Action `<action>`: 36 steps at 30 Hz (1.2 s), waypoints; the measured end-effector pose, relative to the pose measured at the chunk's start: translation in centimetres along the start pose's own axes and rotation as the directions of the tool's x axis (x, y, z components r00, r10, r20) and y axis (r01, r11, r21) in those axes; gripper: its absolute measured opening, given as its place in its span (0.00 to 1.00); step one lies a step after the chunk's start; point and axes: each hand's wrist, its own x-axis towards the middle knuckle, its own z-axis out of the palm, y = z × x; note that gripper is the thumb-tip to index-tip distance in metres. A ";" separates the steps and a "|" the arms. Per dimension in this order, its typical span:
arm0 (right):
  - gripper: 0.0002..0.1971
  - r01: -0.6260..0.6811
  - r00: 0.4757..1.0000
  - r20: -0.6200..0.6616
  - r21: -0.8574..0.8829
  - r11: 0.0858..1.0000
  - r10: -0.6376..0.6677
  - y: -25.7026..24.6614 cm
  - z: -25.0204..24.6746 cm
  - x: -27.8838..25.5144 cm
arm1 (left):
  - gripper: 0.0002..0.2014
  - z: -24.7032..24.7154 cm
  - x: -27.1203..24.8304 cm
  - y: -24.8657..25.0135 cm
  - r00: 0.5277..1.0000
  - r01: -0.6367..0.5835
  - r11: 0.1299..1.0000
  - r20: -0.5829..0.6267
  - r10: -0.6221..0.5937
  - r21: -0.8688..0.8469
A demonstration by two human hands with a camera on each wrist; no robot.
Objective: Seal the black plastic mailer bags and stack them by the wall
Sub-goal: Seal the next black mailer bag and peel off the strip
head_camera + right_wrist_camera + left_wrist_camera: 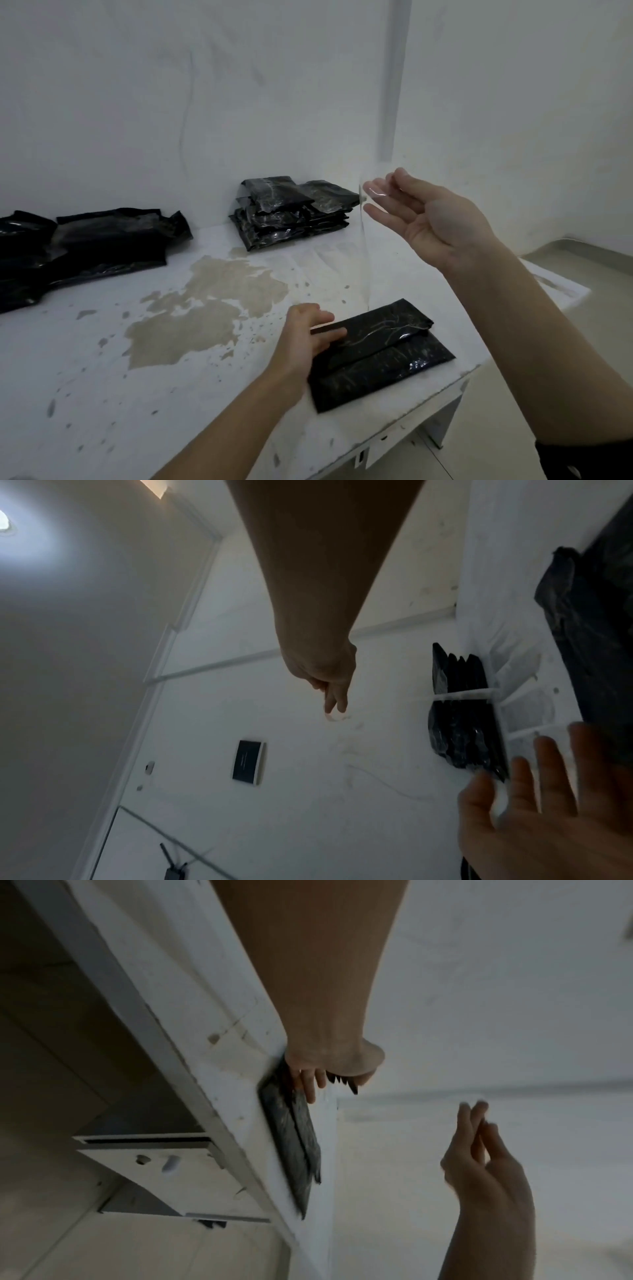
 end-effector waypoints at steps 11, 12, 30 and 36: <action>0.08 -0.081 0.993 0.088 -0.012 0.997 0.082 2.0 2.7 -1.4 | 0.34 -2.6 0.3 0.3 0.982 0.184 0.881 0.117 -0.148 -0.435; 0.07 -0.083 0.993 0.081 -0.013 0.996 0.084 2.1 2.7 -1.4 | 0.34 -2.6 0.4 0.2 0.984 0.176 0.879 0.114 -0.139 -0.444; 0.10 -0.175 0.945 -0.320 -0.667 0.724 -0.066 3.3 -13.6 -1.3 | 0.11 -2.4 0.5 -1.6 0.998 0.053 0.895 -0.016 -0.066 -0.442; 0.07 -0.255 0.950 -0.257 -0.325 0.911 0.175 3.9 -14.5 -1.3 | 0.11 -2.0 0.6 -1.6 0.990 0.015 0.866 -0.116 -0.083 -0.499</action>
